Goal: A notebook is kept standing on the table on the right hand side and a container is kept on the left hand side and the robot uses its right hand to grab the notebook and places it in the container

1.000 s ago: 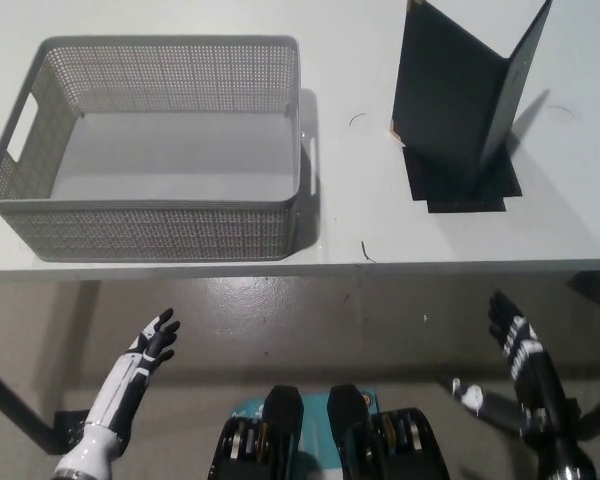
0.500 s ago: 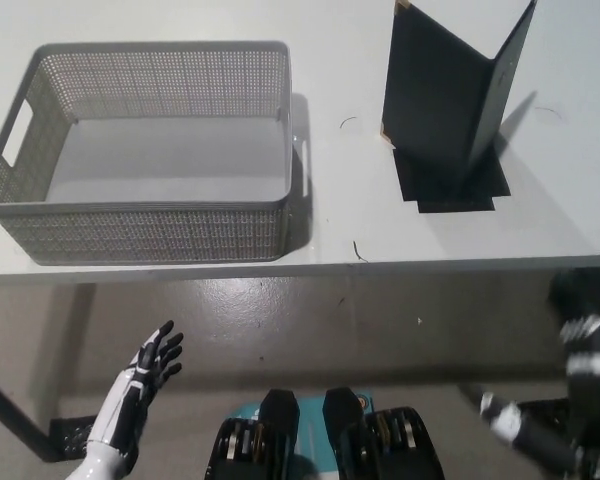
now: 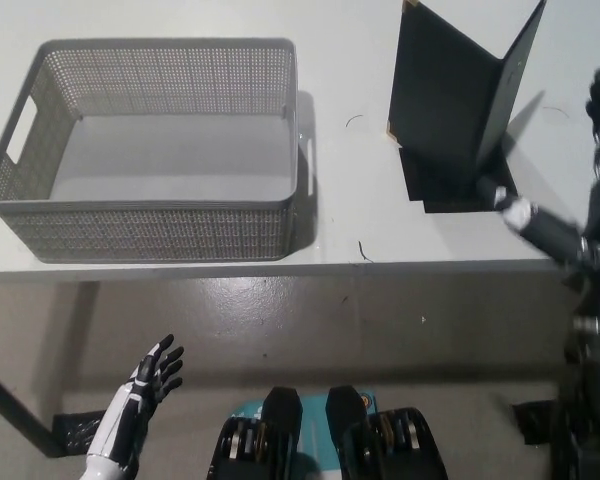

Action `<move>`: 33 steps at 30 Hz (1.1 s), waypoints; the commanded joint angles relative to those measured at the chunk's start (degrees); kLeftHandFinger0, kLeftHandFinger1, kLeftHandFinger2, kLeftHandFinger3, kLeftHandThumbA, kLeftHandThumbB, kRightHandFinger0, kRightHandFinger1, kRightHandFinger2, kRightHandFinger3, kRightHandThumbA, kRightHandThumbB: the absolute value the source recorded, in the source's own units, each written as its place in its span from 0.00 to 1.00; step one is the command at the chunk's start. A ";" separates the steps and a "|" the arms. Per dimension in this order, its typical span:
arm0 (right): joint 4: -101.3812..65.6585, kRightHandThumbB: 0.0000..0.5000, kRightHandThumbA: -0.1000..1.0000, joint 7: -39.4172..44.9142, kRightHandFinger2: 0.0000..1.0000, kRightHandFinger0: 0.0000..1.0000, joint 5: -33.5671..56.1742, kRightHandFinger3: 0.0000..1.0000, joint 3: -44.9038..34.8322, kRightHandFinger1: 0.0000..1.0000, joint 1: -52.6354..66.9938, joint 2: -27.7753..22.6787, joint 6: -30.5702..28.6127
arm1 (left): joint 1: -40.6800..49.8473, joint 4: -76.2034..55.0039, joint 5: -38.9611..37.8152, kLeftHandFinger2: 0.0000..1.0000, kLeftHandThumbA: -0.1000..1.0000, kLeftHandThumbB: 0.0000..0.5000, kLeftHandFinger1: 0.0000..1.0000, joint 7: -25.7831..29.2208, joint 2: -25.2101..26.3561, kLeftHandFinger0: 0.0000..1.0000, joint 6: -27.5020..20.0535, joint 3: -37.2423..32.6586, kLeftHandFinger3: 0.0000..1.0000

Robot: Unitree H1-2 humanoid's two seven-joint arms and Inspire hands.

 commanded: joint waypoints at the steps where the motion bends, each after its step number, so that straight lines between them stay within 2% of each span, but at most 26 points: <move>1: 7.43 0.85 1.00 -4.15 1.00 1.00 0.71 1.00 -1.94 1.00 -7.66 -0.84 5.09 | 0.34 -0.51 -0.55 1.00 1.00 0.44 1.00 -0.85 0.03 1.00 -1.62 0.01 1.00; 2: 11.20 0.81 1.00 -3.86 1.00 1.00 2.89 1.00 -2.36 1.00 -9.61 -1.28 3.45 | 0.74 -0.49 -1.19 1.00 1.00 0.42 1.00 -1.04 -0.25 1.00 -1.51 0.10 1.00; 5: 18.34 0.81 1.00 -4.31 1.00 1.00 3.68 1.00 -2.85 1.00 -13.67 -1.97 2.96 | 0.86 -0.33 -0.70 1.00 1.00 0.40 1.00 -1.00 -0.11 1.00 -1.90 -0.03 1.00; 8: 28.00 0.86 1.00 -7.36 1.00 1.00 1.93 1.00 -2.79 1.00 -18.36 -2.54 2.53 | 0.82 -0.01 -0.98 1.00 1.00 0.38 1.00 -1.18 -0.17 1.00 -2.47 -0.03 1.00; 10: 31.84 0.91 1.00 -8.84 1.00 1.00 1.35 1.00 -2.62 1.00 -20.22 -2.47 3.24 | 1.05 0.03 -0.61 1.00 1.00 0.41 1.00 -1.07 -0.12 1.00 -2.32 -0.16 1.00; 18: 58.99 0.92 1.00 -13.97 1.00 1.00 4.73 1.00 -3.36 1.00 -32.70 -2.36 -3.74 | 1.90 0.10 -1.21 1.00 1.00 0.43 1.00 -1.52 -0.38 1.00 -3.31 -0.29 1.00; 21: 67.79 1.00 1.00 -16.16 1.00 1.00 4.91 1.00 -3.22 1.00 -37.42 -1.94 -3.86 | 2.33 0.77 -1.21 1.00 1.00 0.46 1.00 -1.60 -0.72 1.00 -4.25 -0.36 1.00; 24: 75.00 1.00 1.00 -15.47 1.00 1.00 6.95 1.00 -3.86 1.00 -41.70 -1.80 -4.17 | 2.52 0.46 -1.77 1.00 1.00 0.44 1.00 -1.96 -0.80 1.00 -4.09 -0.21 1.00; 25: 77.09 0.92 1.00 -15.12 1.00 1.00 8.12 1.00 -4.61 1.00 -43.17 -1.68 -3.93 | 2.95 -0.01 -1.44 1.00 1.00 0.47 1.00 -1.71 -1.00 1.00 -3.84 -0.34 1.00; 26: 78.07 0.82 0.95 -14.63 1.00 1.00 9.36 1.00 -5.49 1.00 -43.75 -1.69 -4.54 | 3.18 0.36 -1.45 1.00 1.00 0.49 1.00 -1.70 -1.30 1.00 -4.40 -0.46 1.00; 27: 79.19 0.91 0.84 -12.96 1.00 1.00 13.22 1.00 -8.62 1.00 -44.90 -1.30 -6.72 | 3.14 0.77 -2.01 1.00 1.00 0.48 1.00 -1.97 -1.36 1.00 -5.14 -0.31 1.00; 28: 79.80 0.92 0.83 -12.29 1.00 1.00 14.64 1.00 -9.92 1.00 -45.29 -1.19 -7.78 | 3.20 0.88 -2.18 1.00 1.00 0.49 1.00 -2.08 -1.41 1.00 -5.41 -0.27 1.00; 29: 80.42 0.98 0.80 -13.65 1.00 1.00 15.56 1.00 -11.29 1.00 -46.13 -1.07 -8.36 | 3.25 1.13 -2.63 1.00 1.00 0.49 1.00 -2.39 -1.50 1.00 -5.97 -0.19 1.00; 30: 80.82 0.79 0.57 -20.79 0.32 0.30 12.96 0.53 -10.14 0.20 -47.59 -1.13 -8.06 | 3.07 1.69 -2.99 1.00 1.00 0.51 1.00 -2.57 -1.52 1.00 -6.16 -0.05 1.00; 31: 81.01 0.89 0.58 -23.65 0.27 0.13 12.22 0.40 -10.02 0.12 -48.31 -1.19 -8.10 | 2.91 1.94 -3.24 1.00 1.00 0.51 1.00 -2.84 -1.44 1.00 -6.24 -0.03 1.00; 32: 80.32 0.65 0.37 -24.73 0.13 0.01 12.52 0.10 -10.35 0.00 -49.01 -1.11 -9.68 | 2.74 2.03 -3.09 1.00 1.00 0.48 1.00 -2.76 -1.34 1.00 -6.49 0.08 1.00; 33: 79.95 0.52 0.23 -25.12 0.16 0.00 12.46 0.05 -10.24 0.00 -49.33 -1.09 -9.79 | 2.74 1.90 -3.00 1.00 1.00 0.51 1.00 -2.77 -1.21 1.00 -6.27 0.09 1.00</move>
